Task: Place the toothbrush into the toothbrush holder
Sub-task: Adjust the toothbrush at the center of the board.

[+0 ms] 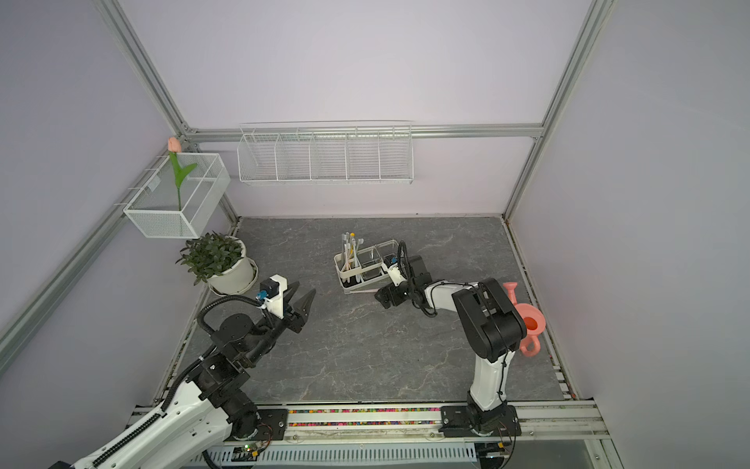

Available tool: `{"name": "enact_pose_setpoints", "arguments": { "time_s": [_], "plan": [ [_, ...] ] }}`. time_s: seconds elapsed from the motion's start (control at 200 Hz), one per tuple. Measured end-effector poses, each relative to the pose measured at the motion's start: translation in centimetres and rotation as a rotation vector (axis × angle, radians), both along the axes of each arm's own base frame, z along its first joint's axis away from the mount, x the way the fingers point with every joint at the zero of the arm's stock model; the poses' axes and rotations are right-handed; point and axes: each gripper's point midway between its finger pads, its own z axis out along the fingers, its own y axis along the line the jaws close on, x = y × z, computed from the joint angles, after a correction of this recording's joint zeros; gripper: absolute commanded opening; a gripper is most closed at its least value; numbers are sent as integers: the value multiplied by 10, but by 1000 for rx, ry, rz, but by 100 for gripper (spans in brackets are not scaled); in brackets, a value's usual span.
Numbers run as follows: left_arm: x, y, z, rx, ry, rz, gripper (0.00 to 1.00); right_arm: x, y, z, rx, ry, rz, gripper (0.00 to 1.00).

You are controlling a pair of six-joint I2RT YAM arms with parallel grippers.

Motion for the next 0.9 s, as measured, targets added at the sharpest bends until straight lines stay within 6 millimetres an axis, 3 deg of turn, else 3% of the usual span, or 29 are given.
{"name": "enact_pose_setpoints", "arguments": {
  "time_s": [0.22, 0.4, 0.54, 0.76, 0.9],
  "plan": [
    [2, 3, -1, -9, 8, 23, 55, 3, 0, 6, -33, 4, 15, 92],
    [4, 7, -4, -17, 18, 47, 55, -7, 2, -5, -119, 30, 41, 87],
    [4, 8, -4, -21, 19, 49, 56, -4, 11, -6, -161, 34, 63, 86],
    [3, 9, -2, -28, 14, 50, 56, -5, 6, -9, -229, 54, 60, 69],
    [2, 12, 2, -42, 6, 60, 56, -14, 14, -11, -297, 60, 80, 59]
  ]
}}
